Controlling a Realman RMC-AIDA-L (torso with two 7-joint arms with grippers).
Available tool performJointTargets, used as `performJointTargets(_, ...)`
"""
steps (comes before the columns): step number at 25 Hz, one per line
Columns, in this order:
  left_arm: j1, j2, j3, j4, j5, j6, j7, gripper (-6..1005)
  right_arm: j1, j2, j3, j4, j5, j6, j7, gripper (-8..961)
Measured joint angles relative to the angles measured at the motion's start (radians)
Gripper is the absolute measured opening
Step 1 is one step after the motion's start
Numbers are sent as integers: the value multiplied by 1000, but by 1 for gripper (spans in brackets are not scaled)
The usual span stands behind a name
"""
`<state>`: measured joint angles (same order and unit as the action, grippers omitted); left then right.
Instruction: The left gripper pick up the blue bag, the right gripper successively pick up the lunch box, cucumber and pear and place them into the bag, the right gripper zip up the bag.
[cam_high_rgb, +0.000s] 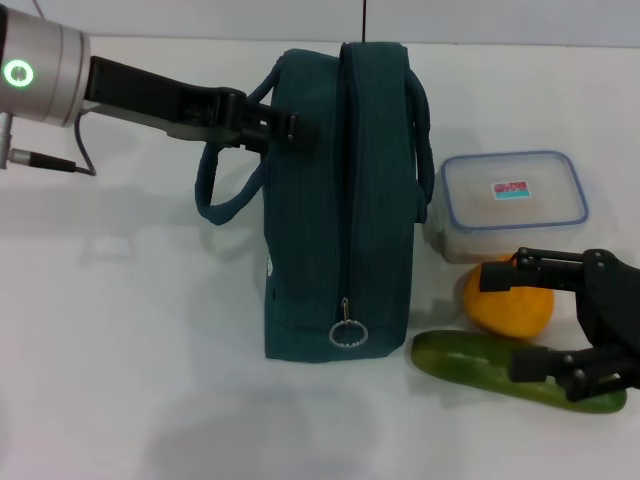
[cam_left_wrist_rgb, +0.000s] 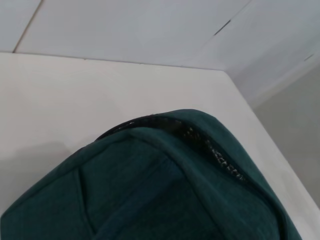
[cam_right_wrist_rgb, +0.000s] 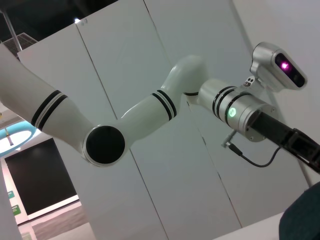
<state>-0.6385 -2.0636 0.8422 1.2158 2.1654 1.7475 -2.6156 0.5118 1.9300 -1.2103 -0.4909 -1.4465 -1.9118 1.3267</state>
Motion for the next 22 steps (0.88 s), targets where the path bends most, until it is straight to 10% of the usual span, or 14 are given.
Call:
performJointTargets(12,-19,12,-2,-11,10,0,2,719,-3,2,-2,7,0,5,0,890)
performJointTargets(22,-17,16,-2,-16,7,1,6,235,-17,3,0,3,0,5,0,890)
